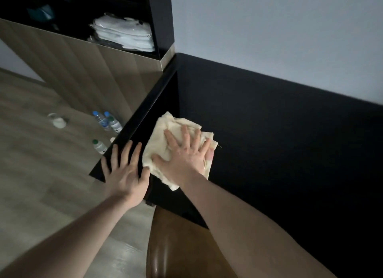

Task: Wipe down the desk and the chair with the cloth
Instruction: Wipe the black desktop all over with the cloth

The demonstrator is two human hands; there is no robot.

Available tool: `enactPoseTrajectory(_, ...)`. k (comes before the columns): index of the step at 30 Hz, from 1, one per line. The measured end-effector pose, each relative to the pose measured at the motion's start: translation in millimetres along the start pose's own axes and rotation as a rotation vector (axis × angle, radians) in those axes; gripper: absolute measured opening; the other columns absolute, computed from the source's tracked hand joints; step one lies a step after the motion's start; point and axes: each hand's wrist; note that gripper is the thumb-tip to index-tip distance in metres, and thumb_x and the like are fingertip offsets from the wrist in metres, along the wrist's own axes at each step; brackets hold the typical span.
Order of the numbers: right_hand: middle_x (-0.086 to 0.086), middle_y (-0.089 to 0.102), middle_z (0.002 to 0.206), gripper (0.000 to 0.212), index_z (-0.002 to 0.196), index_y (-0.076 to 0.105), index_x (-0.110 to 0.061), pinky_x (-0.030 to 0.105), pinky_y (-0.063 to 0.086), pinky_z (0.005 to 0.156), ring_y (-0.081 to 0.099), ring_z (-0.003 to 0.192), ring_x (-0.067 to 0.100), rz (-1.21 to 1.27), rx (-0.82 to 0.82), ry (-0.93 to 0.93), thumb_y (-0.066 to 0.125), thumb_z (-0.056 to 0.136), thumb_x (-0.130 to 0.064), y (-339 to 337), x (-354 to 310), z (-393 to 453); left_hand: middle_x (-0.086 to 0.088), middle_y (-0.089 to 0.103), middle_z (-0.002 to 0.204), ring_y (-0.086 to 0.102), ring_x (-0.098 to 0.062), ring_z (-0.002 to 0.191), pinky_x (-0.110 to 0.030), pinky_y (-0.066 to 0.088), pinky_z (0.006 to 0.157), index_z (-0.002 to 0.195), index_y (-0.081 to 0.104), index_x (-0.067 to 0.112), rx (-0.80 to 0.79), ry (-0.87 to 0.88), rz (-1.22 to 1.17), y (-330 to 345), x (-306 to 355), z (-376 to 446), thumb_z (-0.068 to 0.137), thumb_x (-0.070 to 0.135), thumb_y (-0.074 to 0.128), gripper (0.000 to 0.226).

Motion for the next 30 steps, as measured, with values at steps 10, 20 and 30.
enactPoseTrajectory(10, -0.012, -0.001, 0.177, 0.083, 0.158, 0.012, -0.064, 0.069, -0.012, 0.125, -0.021, 0.162, 0.033, 0.056, 0.093, 0.012, 0.036, 0.084, -0.092, -24, 39, 73, 0.004, -0.002, 0.179, -0.01, -0.032, 0.164, -0.064, -0.003, 0.129, 0.171, 0.004, 0.032, -0.035, 0.009, 0.032, 1, 0, 3, 0.091, 0.059, 0.009, 0.085)
enactPoseTrajectory(20, 0.0, -0.006, 0.179, 0.081, 0.166, 0.007, -0.051, 0.074, -0.014, 0.12, -0.02, 0.161, 0.043, 0.006, 0.046, 0.009, 0.033, 0.094, -0.079, -10, 15, 54, 0.005, 0.001, 0.179, -0.009, -0.031, 0.164, -0.063, -0.003, 0.13, 0.171, 0.009, 0.031, 0.004, 0.013, 0.015, 3, -2, 2, 0.106, 0.045, 0.03, 0.07)
enactPoseTrajectory(30, -0.013, -0.009, 0.176, 0.082, 0.162, 0.004, -0.061, 0.065, -0.007, 0.128, -0.019, 0.163, 0.03, -0.016, 0.014, -0.095, 0.036, 0.09, -0.085, 8, 85, -80, 0.006, 0.001, 0.179, -0.009, -0.03, 0.164, -0.063, -0.004, 0.129, 0.171, 0.011, 0.031, -0.041, 0.019, -0.031, -9, 0, 0, 0.094, 0.049, 0.014, 0.08)
Point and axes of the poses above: each hand's wrist, its own z-axis towards the middle knuckle, its own y-axis out of the palm, x = y × z
